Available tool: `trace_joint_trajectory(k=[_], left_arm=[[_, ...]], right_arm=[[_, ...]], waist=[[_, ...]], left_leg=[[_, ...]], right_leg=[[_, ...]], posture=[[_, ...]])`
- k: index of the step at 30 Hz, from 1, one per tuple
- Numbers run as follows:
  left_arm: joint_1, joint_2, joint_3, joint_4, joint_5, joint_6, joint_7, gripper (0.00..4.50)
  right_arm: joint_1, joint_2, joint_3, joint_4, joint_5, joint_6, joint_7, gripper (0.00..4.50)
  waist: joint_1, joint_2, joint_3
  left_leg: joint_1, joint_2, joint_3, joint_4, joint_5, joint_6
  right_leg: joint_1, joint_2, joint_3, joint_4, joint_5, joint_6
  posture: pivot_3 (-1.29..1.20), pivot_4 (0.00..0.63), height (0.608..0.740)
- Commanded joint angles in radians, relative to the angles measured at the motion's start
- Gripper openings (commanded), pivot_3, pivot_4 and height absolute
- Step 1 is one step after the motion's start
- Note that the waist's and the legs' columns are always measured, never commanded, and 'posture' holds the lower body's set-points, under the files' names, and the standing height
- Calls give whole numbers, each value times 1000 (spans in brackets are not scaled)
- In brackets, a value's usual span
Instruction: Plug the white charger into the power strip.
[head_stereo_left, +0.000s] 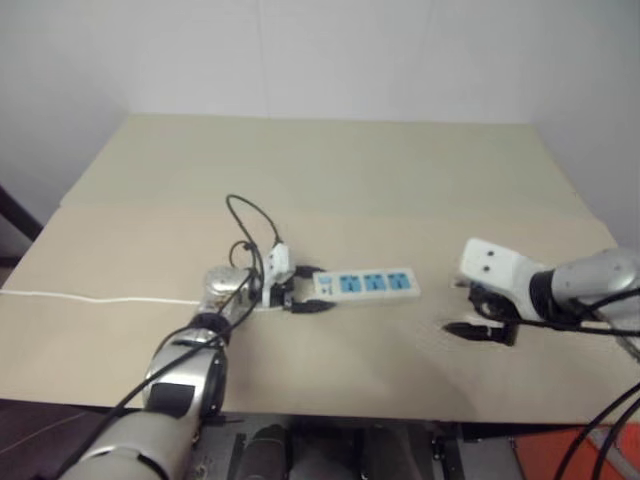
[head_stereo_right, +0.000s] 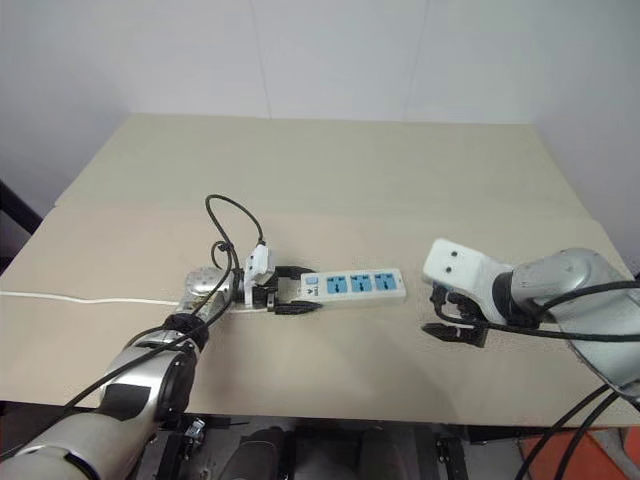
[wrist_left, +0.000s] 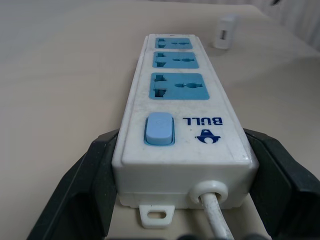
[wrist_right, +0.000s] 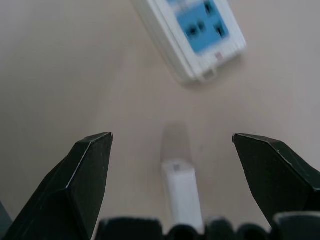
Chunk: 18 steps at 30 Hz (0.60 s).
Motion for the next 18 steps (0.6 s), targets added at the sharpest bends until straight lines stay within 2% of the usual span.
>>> trace_joint_trajectory(k=[1, 8, 12, 18], left_arm=[[8, 10, -24, -39, -5, 7, -80, 3276], [25, 10, -25, -77, -32, -4, -102, 3276], [41, 5, -22, -90, -42, -14, -90, 3276], [57, 3, -25, -105, -54, -15, -80, 3276]], right_arm=[[-44, -38, 83, 34, -95, -65, 78, 4500], [-177, 25, 237, 182, -257, -139, 203, 4500], [-250, 97, 315, 273, -338, -156, 264, 4500], [-286, 148, 353, 319, -399, -136, 328, 4500]], waist=[[-2, 0, 0], [-13, 0, 0], [-14, 0, 0], [-11, 0, 0]], left_leg=[[0, 0, 0, 0, 0, 0], [-1, 0, -1, 0, 0, 0], [-1, 0, -1, 1, 0, 0], [-2, 0, -2, 1, 0, 0]], right_leg=[[0, 0, 0, 0, 0, 0], [-1, 0, 0, 1, 0, 0], [-2, 0, 0, 1, 0, 0], [-2, 0, 0, 1, 0, 0]], posture=[[0, 150, 740], [0, 150, 740], [0, 150, 740], [0, 150, 740]])
